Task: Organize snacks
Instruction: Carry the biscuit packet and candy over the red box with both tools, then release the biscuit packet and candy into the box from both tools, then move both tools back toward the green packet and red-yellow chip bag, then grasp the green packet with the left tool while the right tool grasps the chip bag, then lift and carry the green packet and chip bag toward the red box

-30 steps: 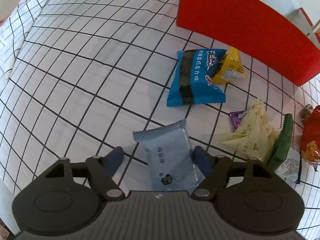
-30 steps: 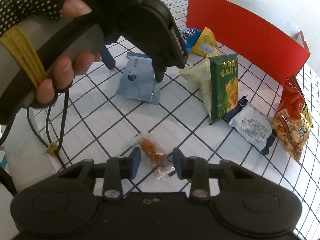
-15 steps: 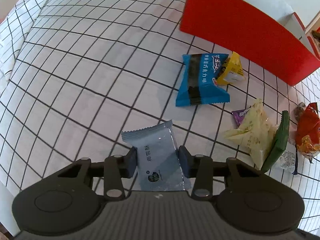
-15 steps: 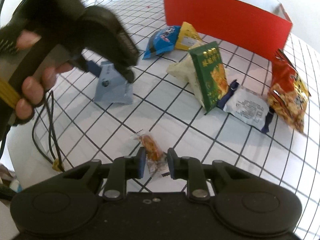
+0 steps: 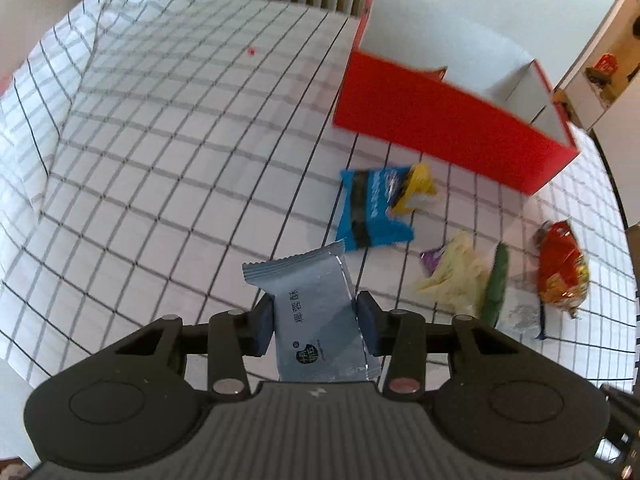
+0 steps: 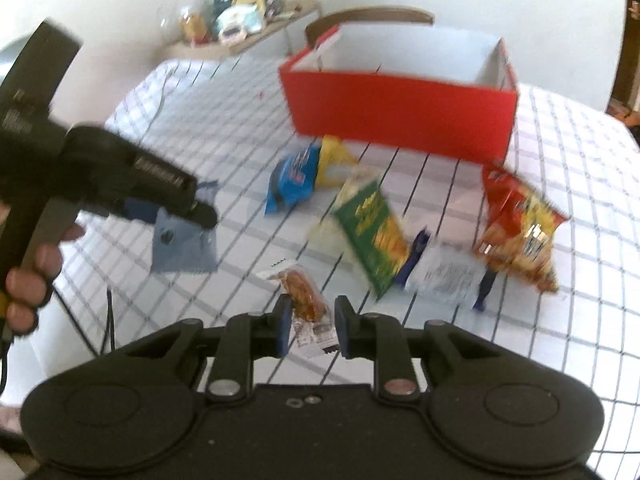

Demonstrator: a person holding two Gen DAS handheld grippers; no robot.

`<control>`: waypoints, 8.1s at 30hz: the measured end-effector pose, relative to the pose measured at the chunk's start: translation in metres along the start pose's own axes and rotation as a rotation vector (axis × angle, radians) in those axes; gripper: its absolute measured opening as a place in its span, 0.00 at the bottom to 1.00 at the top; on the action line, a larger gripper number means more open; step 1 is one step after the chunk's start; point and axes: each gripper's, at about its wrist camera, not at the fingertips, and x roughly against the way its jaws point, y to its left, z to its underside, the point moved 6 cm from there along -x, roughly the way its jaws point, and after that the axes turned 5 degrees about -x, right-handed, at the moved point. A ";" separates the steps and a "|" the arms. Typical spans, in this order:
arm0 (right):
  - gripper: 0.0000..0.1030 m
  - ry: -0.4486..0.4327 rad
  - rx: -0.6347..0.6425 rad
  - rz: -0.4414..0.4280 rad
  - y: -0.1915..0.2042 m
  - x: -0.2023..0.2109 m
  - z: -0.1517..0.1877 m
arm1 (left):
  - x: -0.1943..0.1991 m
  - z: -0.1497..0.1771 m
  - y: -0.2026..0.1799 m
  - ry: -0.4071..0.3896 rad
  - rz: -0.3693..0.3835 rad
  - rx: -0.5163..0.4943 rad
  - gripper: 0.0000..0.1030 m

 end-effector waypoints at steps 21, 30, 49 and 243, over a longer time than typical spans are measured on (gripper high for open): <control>0.22 -0.214 -0.158 0.066 -0.046 0.024 -0.136 | 0.055 -0.108 -0.039 -0.181 0.003 -0.148 0.41; 0.22 -0.245 -0.153 0.095 -0.052 0.010 -0.181 | 0.043 -0.166 -0.060 -0.227 -0.041 -0.228 0.41; 0.22 -0.144 -0.212 0.158 -0.094 -0.066 -0.216 | -0.038 -0.233 -0.088 -0.145 -0.083 -0.287 0.41; 0.48 -0.223 -0.084 0.102 -0.053 0.063 -0.146 | 0.100 -0.113 -0.092 -0.392 0.109 -0.294 0.11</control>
